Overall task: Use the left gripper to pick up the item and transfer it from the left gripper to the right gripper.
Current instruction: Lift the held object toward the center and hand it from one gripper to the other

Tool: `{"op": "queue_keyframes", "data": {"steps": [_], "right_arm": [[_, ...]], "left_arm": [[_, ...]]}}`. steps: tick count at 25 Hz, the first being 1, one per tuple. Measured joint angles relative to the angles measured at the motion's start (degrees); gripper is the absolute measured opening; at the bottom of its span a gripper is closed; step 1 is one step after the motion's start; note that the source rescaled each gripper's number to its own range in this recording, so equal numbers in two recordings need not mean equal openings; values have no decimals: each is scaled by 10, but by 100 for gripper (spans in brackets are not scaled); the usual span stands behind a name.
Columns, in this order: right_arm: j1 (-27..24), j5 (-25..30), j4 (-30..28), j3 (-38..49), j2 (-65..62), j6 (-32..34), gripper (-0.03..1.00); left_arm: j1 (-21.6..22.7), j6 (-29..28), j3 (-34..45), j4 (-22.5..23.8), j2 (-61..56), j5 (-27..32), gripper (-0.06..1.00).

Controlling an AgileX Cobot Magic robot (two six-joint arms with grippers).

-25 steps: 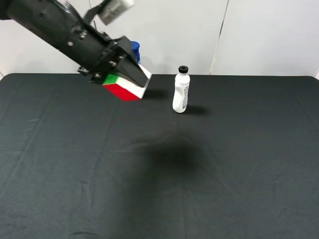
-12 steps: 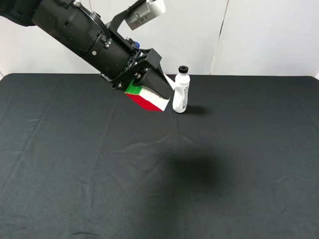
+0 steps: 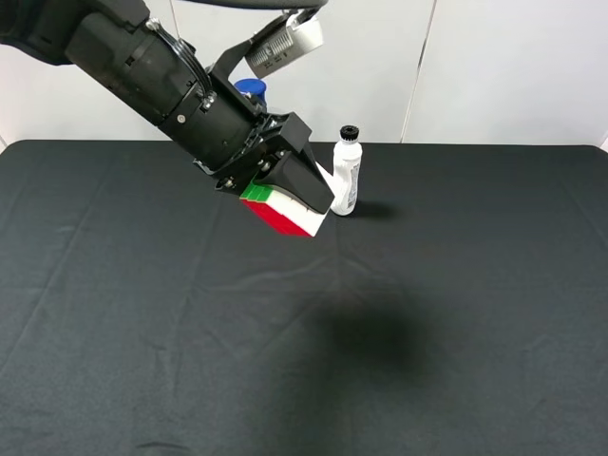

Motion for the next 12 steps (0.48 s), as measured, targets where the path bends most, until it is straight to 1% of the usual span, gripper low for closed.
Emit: {"op": "queue_keyframes", "data": {"steps": [2,4,5,8,12], "right_arm": [[3,-1,42,0,19,-26,100],[13,-19,75,-2,36,-44,100],[21,-31,83,-3,43,-56,100],[57,-58,90,-5,64,-89,100],[125,-87,92,-5,106,-105,100]], "left_arm": [[0,0,0,-2,0,5,1],[0,0,0,-6,0,12,1],[0,0,0,-11,0,16,1],[0,0,0,-15,0,24,1],[0,0,0,-16,0,33,1]]}}
